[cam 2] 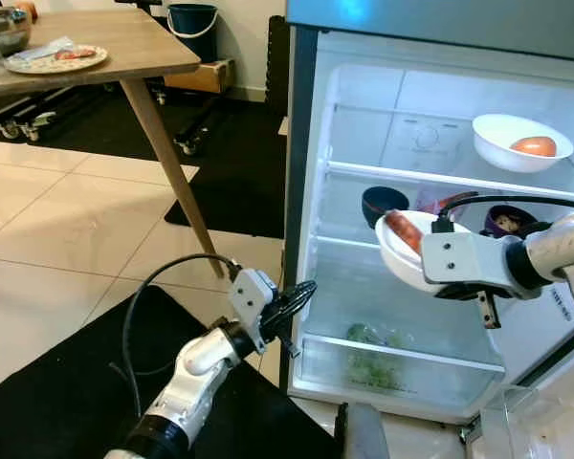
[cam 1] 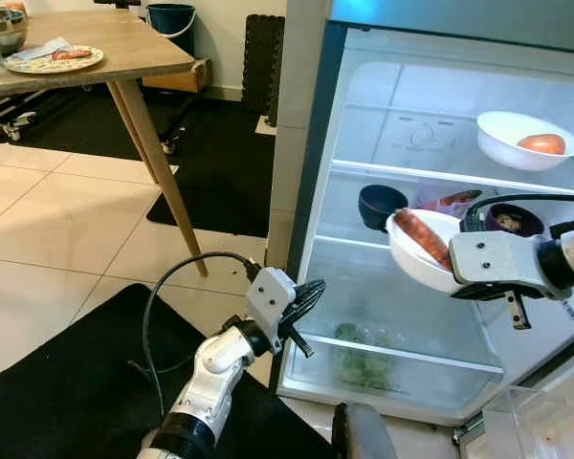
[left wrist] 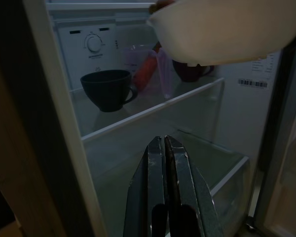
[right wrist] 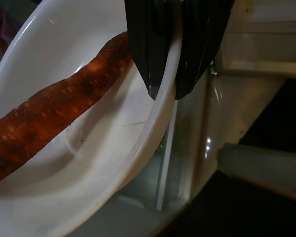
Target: Restocking fridge
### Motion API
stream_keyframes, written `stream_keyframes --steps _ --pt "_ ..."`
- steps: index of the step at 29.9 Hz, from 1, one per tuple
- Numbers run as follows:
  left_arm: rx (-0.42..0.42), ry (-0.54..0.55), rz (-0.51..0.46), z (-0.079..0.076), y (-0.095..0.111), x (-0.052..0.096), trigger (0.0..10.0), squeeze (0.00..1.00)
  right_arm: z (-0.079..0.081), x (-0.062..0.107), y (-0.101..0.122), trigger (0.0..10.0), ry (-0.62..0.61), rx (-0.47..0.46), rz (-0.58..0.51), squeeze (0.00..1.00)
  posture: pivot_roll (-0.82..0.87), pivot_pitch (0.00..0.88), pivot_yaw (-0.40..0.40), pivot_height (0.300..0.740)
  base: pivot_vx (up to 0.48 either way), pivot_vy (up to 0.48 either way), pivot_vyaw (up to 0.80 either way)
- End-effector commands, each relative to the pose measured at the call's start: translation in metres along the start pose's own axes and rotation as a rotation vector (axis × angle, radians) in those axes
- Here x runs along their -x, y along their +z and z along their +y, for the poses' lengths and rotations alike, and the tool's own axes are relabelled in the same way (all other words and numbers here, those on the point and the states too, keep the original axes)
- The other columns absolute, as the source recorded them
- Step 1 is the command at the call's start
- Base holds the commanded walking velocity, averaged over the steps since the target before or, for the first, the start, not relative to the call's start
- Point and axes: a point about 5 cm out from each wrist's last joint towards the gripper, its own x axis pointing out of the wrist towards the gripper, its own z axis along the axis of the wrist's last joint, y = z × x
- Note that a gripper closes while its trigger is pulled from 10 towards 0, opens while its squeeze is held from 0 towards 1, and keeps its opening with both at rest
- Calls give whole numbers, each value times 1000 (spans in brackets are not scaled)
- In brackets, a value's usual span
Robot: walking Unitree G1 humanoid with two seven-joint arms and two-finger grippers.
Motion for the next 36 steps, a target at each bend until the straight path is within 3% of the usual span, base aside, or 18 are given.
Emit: stream_keyframes --steps 1,6,13,22,30,32,36 --pt "5 -13 -9 -3 2 -2 10000 0 1 1 5 10000 -2 5 -33 0 -119 10 -64 497 0 0 0" --pt "5 -12 -11 -3 3 -2 10000 0 -1 -4 16 10000 -18 23 -97 0 -119 10 -64 497 0 0 0" --pt "4 -13 -15 -3 5 -3 10000 0 -19 8 25 10000 -116 61 -113 0 -120 8 -65 497 0 0 0" --pt "3 -19 -42 -3 13 -8 10000 0 -41 13 20 10000 -227 107 15 0 -119 8 -68 497 0 0 0" --pt "-1 -25 -77 -3 21 -11 10000 0 -55 6 15 10000 -272 164 110 0 -119 8 -68 497 0 0 0" --pt "-17 -28 -122 -4 31 -15 10000 0 -66 4 14 10000 -305 193 162 0 -119 4 -71 497 0 0 0" --pt "-11 -21 -179 -3 42 -16 10000 0 -73 2 11 10000 -321 203 198 0 -113 3 -73 497 0 0 0"
